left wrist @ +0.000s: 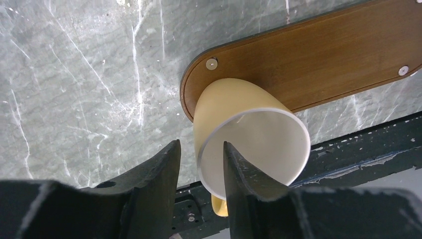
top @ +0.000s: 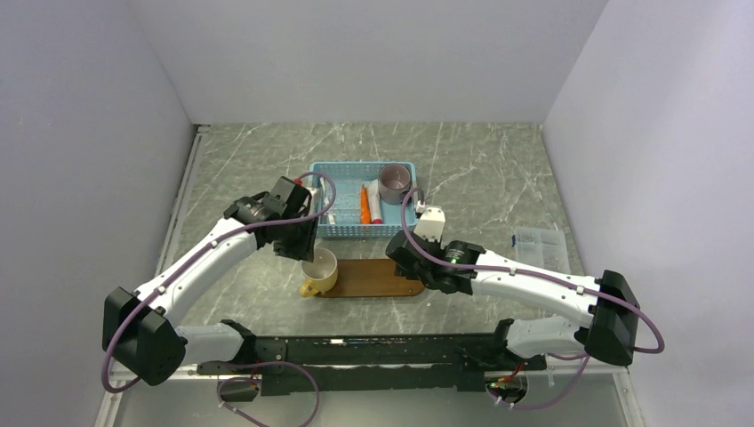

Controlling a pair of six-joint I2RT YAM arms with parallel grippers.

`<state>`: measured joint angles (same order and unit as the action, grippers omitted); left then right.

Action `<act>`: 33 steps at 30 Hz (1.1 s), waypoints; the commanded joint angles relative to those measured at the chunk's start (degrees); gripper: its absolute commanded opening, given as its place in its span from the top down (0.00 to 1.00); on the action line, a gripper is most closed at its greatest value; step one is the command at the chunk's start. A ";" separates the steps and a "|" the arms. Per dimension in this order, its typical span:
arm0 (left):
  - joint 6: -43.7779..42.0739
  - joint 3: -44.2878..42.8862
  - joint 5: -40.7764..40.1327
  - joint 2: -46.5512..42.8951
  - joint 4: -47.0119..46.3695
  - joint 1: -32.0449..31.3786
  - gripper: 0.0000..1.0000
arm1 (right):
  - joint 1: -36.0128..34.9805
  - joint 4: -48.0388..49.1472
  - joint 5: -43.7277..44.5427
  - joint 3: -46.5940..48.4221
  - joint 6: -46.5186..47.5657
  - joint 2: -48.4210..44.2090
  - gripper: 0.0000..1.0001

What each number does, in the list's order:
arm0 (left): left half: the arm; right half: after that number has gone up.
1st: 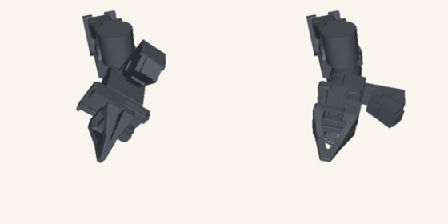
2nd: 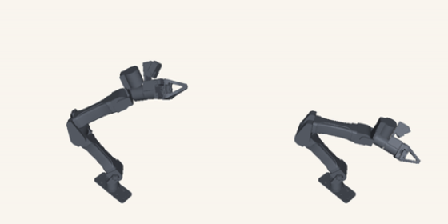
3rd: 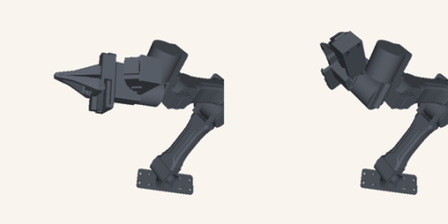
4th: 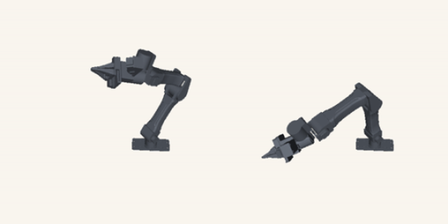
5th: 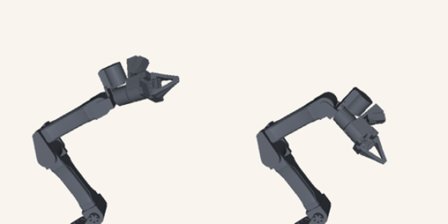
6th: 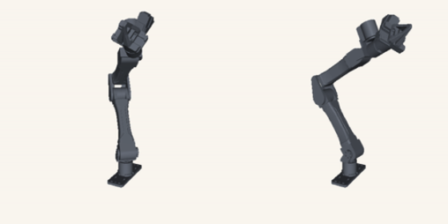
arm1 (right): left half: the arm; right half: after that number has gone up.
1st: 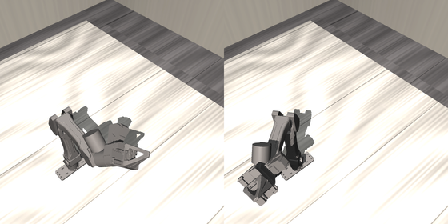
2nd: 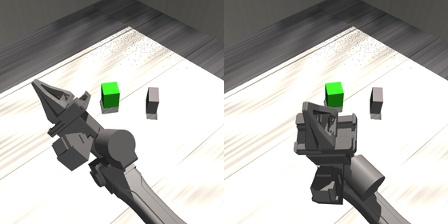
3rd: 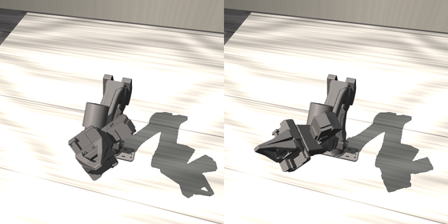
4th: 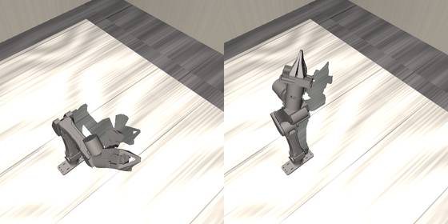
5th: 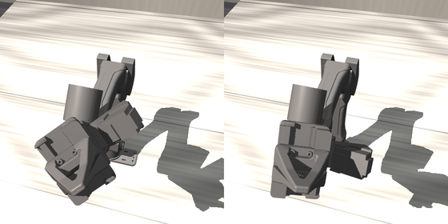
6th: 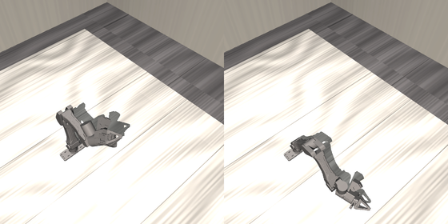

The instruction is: Prepare toiletry sets of a toothbrush and toothpaste on the tray

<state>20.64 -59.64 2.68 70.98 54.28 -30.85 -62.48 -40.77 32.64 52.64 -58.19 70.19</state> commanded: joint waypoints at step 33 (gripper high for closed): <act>-6.03 2.85 -11.15 -26.50 -5.71 -0.25 0.09 | 20.69 6.82 -13.03 36.67 39.41 29.09 0.13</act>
<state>16.73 -58.19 -7.05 47.75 50.39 -30.85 -43.40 -37.65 21.87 84.12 -24.97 95.94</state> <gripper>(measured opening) 0.881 0.849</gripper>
